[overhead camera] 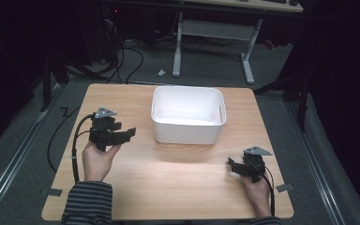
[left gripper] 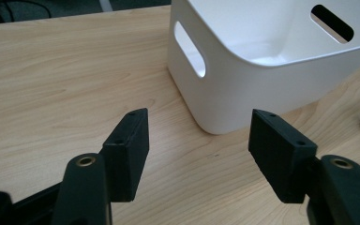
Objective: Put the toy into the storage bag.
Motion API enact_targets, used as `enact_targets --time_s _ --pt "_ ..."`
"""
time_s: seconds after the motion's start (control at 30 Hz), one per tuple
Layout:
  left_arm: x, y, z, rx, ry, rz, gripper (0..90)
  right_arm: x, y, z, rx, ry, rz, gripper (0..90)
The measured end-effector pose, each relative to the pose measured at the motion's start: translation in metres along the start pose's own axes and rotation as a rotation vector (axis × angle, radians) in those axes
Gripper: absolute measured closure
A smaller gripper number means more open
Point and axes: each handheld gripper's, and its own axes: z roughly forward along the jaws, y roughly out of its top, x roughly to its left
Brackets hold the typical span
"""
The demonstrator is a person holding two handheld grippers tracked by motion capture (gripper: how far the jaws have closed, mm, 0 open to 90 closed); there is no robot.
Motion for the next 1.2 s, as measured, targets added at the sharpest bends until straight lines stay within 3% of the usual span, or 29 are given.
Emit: enact_targets --time_s 0.63,1.2 --pt "0.009 -0.03 -0.001 0.014 0.012 -0.037 38.4 0.0 0.0 0.0 -0.001 0.0 -0.001 27.1" --pt "0.01 -0.061 0.02 0.061 -0.007 -0.067 38.9 0.0 0.0 0.0 0.0 -0.001 0.0 26.8"
